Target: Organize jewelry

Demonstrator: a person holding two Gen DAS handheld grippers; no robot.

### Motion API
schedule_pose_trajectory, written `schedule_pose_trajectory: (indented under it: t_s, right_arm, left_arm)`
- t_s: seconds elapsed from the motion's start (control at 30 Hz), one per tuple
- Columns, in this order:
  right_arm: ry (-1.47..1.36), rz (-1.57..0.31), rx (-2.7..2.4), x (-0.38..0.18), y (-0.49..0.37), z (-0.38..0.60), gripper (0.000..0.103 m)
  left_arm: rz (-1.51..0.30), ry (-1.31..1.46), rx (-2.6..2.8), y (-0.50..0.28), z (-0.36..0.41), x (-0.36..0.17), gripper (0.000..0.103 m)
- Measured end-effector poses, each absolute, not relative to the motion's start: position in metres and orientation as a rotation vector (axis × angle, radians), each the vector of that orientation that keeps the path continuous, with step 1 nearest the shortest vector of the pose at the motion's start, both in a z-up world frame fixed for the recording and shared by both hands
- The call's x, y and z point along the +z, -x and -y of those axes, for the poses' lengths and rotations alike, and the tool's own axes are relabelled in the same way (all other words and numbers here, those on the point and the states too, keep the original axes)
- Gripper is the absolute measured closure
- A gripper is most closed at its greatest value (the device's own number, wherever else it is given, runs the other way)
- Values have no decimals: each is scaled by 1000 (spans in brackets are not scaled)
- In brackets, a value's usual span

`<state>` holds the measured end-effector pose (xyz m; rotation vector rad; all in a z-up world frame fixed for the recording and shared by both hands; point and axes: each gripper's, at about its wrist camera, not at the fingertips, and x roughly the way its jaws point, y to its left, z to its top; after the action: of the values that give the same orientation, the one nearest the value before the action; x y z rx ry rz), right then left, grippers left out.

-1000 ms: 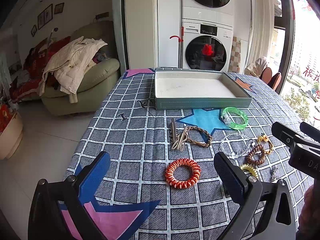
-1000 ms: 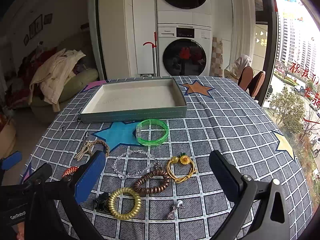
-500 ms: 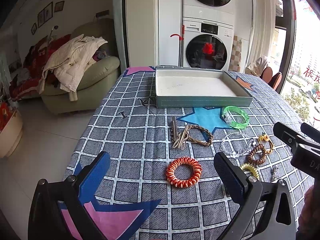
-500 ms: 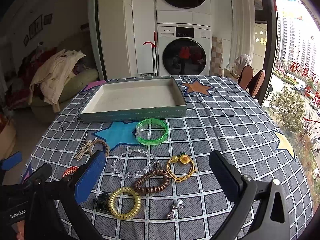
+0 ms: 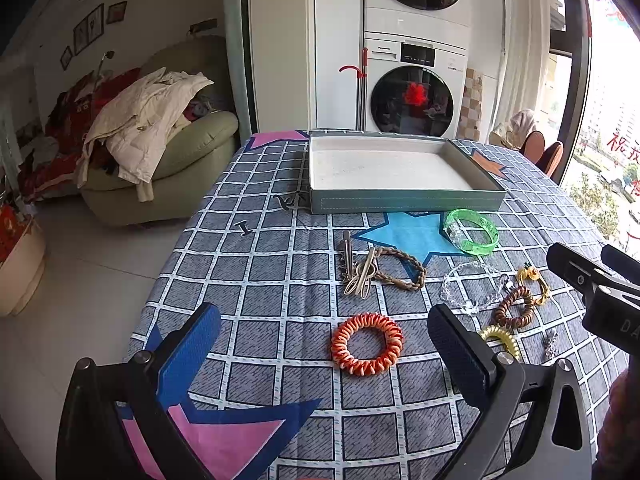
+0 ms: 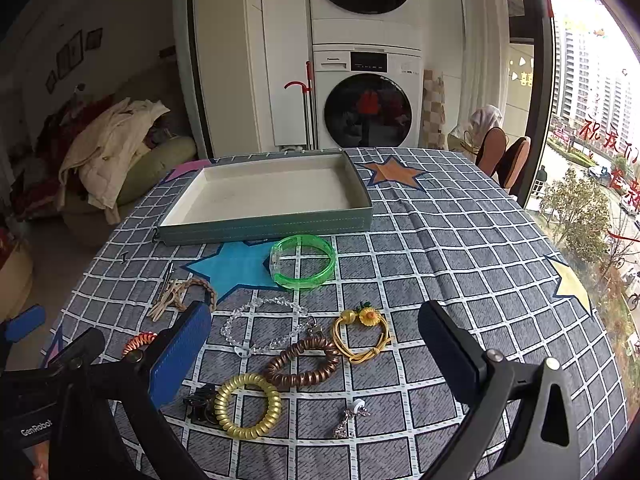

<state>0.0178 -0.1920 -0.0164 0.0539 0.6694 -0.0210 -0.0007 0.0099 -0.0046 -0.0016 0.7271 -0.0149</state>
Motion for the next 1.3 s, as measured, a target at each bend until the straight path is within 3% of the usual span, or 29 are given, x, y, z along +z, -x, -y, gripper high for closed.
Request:
schedule_pose_trajectory:
  t_s: [1.3]
  right_arm:
    - [-62,-675,-16,-17,-18,193,0]
  left_arm:
    - [-737,1,-20,0,-8,-6,0]
